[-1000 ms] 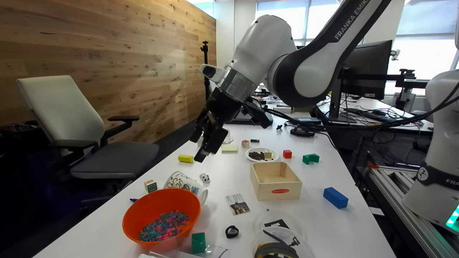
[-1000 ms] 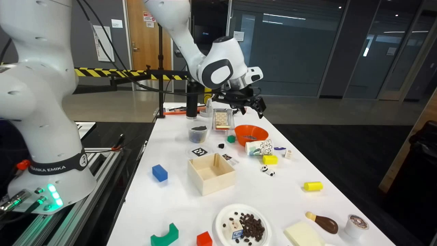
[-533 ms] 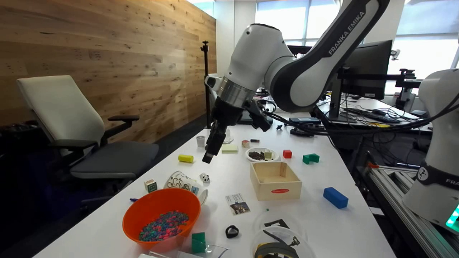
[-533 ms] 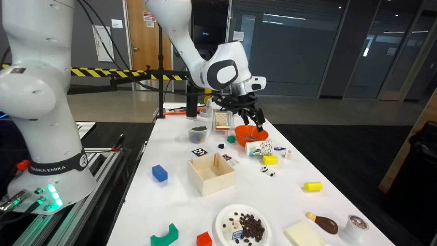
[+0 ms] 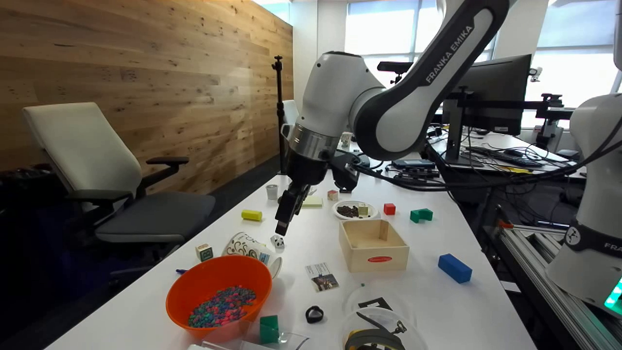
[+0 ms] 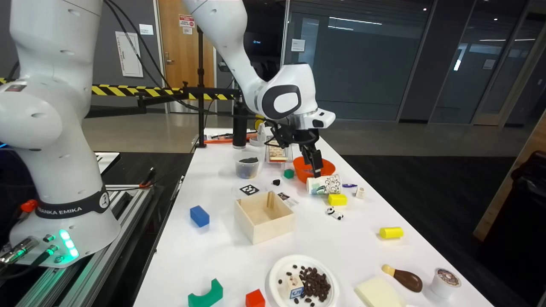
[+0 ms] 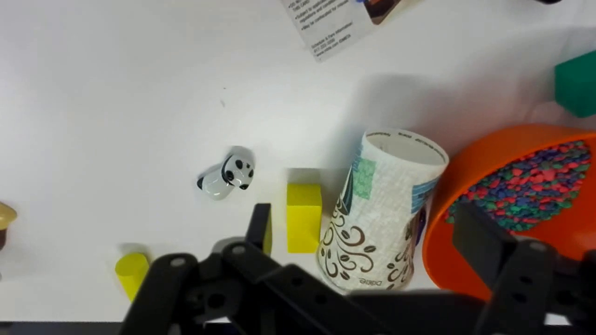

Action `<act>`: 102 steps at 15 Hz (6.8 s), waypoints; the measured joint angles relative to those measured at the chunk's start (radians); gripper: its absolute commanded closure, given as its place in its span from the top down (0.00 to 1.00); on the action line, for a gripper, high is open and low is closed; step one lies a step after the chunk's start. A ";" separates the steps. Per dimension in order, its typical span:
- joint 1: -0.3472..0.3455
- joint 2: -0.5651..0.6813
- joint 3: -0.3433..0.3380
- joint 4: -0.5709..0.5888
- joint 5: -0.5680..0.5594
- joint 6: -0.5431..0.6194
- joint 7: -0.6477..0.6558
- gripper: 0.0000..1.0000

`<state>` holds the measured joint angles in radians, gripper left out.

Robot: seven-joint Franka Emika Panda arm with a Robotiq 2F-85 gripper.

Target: Put the brown object and panda in the white container on the left then close the container.

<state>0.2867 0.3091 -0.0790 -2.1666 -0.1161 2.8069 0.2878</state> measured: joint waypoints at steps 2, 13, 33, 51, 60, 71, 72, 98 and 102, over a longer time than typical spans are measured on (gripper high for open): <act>-0.053 0.016 0.041 0.016 0.081 -0.002 -0.002 1.00; -0.177 0.072 0.060 0.083 0.222 -0.016 0.072 1.00; -0.036 0.120 -0.078 0.103 0.199 0.001 0.350 1.00; -0.011 0.275 -0.130 0.262 0.186 -0.078 0.455 0.70; -0.024 0.327 -0.130 0.316 0.186 -0.115 0.457 0.48; -0.025 0.358 -0.128 0.357 0.186 -0.153 0.459 0.24; -0.025 0.360 -0.128 0.362 0.186 -0.157 0.459 0.27; -0.022 0.122 -0.070 0.263 0.110 -0.283 0.347 0.07; -0.063 0.011 0.033 0.183 0.130 -0.359 0.171 0.07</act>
<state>0.2237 0.3198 -0.0460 -1.9833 0.0139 2.4479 0.4590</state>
